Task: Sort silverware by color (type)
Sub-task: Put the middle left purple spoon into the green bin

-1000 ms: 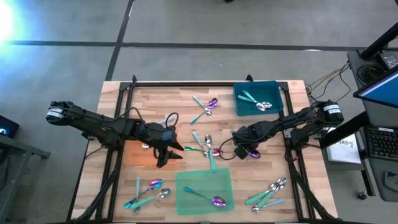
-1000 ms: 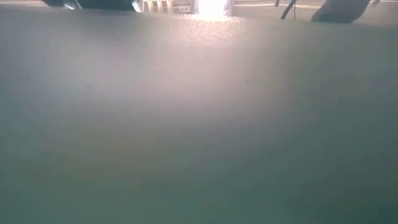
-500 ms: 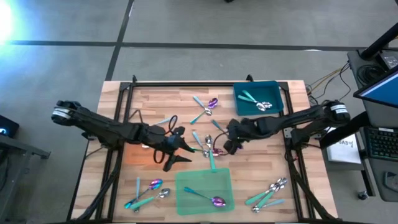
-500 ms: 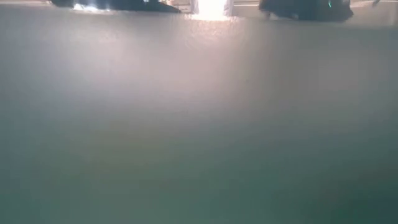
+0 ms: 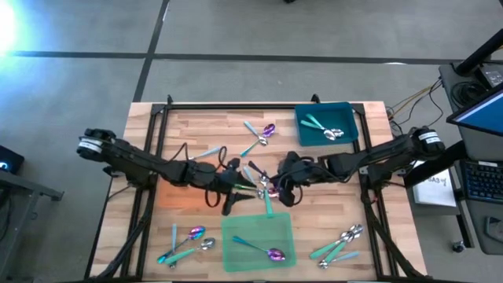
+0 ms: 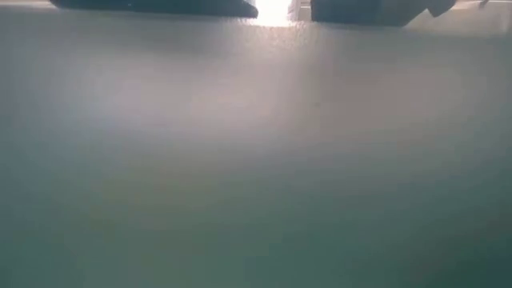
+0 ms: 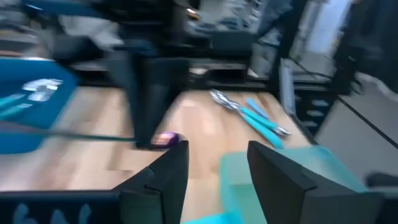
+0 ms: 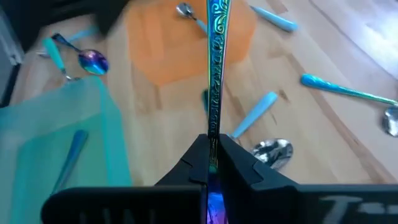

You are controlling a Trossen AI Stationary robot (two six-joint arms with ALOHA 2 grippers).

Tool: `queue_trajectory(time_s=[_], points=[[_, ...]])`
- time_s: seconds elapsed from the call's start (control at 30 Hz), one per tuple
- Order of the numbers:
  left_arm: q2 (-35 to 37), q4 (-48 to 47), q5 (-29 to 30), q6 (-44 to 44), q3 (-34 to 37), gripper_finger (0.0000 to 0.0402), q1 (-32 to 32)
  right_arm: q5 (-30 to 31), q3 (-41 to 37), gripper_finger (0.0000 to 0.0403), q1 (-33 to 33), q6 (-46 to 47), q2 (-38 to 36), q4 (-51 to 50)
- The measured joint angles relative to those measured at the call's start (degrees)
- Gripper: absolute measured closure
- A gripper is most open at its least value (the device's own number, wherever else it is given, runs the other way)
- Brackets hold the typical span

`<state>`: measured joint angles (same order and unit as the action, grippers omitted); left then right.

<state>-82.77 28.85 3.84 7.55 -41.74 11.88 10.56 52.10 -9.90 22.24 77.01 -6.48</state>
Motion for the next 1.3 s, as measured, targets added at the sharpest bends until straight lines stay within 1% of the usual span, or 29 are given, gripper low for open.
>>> queue_trajectory(time_s=[0.13,0.2,0.37,0.47,0.57,0.7,0.77,0.9,1.1,1.3], points=[[2.04,5.69,2.65,0.30,4.42,0.0274,0.09,0.02,-0.02,0.0394,-0.99,-1.13,-0.02,2.30],[2.24,11.55,3.83,0.52,7.51,0.0281,0.05,0.14,-0.02,0.0394,-1.61,-2.78,0.02,4.97],[1.75,30.09,7.69,0.37,15.04,0.0287,-0.09,-0.22,-0.02,0.0394,-2.50,-5.08,0.02,9.16],[1.36,36.17,8.32,0.22,16.73,0.0283,-0.37,-0.20,-0.02,0.0394,-2.48,-5.30,0.04,9.90],[1.32,36.14,8.35,0.25,16.94,0.0271,-0.56,-1.72,-0.02,0.0394,-2.58,-5.49,0.59,11.55],[1.32,34.95,8.16,0.22,15.83,0.0246,-0.72,-2.29,-0.02,0.0394,-2.60,-6.21,2.14,12.75],[1.32,33.96,7.58,0.44,15.67,0.0234,-0.74,-3.44,-0.02,0.0394,-2.57,-6.42,2.86,12.82],[1.32,33.86,6.22,1.10,15.48,0.0216,-0.76,-3.71,-0.02,0.0394,-2.59,-6.47,4.25,14.20],[1.32,33.08,3.66,1.08,14.31,0.0213,-0.83,-3.61,0.02,0.0394,-2.44,-6.49,4.55,14.98],[1.32,28.78,0.71,-0.17,11.64,0.0225,-0.85,-3.65,0.02,0.0394,-2.48,-7.29,4.61,14.95]])
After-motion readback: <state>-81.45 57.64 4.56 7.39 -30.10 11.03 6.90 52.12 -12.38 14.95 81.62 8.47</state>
